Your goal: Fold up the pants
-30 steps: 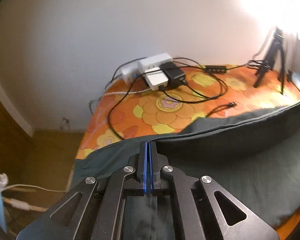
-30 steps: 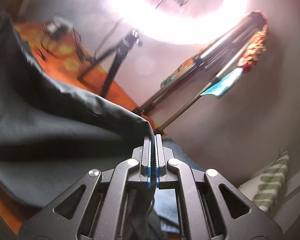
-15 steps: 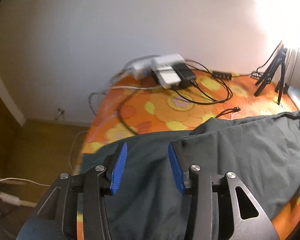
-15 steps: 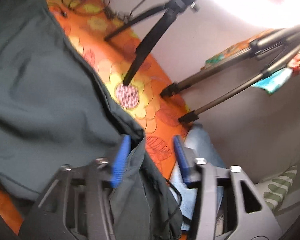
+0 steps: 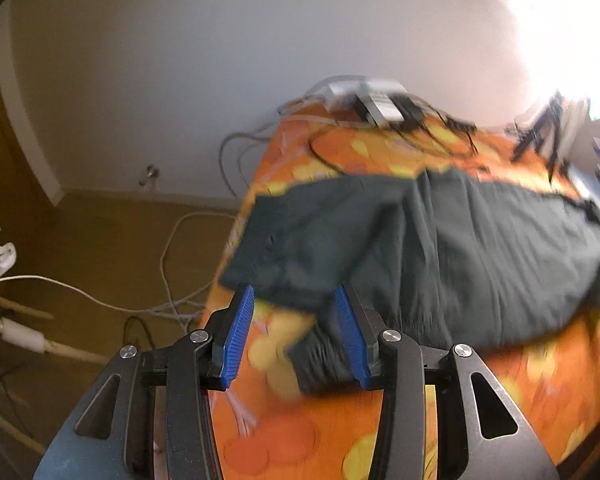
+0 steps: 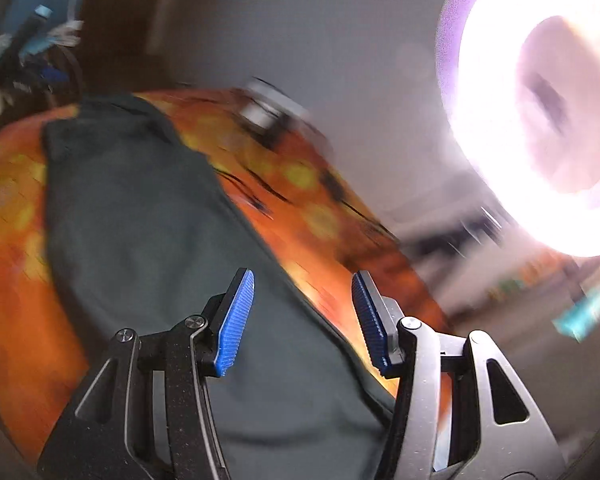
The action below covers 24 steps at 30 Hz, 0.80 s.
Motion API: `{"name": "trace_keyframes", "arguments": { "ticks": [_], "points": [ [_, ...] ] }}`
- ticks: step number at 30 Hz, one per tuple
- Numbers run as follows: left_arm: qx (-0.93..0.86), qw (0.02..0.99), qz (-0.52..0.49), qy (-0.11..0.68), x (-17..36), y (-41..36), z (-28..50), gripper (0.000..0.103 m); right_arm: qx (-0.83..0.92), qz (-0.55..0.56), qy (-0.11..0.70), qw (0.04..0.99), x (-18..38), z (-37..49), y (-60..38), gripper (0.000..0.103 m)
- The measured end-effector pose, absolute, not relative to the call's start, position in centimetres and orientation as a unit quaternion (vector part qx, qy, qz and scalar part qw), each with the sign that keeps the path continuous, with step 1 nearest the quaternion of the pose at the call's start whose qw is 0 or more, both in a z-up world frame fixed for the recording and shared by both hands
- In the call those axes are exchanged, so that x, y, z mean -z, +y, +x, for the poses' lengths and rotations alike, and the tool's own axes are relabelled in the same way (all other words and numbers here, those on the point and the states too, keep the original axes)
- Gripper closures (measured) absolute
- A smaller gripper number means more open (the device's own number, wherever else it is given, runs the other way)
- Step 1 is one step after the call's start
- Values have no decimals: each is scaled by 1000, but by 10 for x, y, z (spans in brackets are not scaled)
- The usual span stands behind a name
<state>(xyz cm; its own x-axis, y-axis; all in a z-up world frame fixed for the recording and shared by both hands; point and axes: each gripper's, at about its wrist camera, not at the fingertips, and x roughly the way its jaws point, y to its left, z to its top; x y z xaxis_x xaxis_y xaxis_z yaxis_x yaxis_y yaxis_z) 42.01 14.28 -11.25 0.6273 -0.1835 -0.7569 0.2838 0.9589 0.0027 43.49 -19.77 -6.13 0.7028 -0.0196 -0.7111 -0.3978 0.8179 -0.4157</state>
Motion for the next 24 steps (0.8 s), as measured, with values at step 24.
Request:
{"name": "trace_keyframes", "arguments": {
  "ticks": [24],
  "points": [
    [231, 877, 158, 391, 141, 92, 380, 61, -321, -235, 452, 798, 175, 523, 18, 77]
  ]
}}
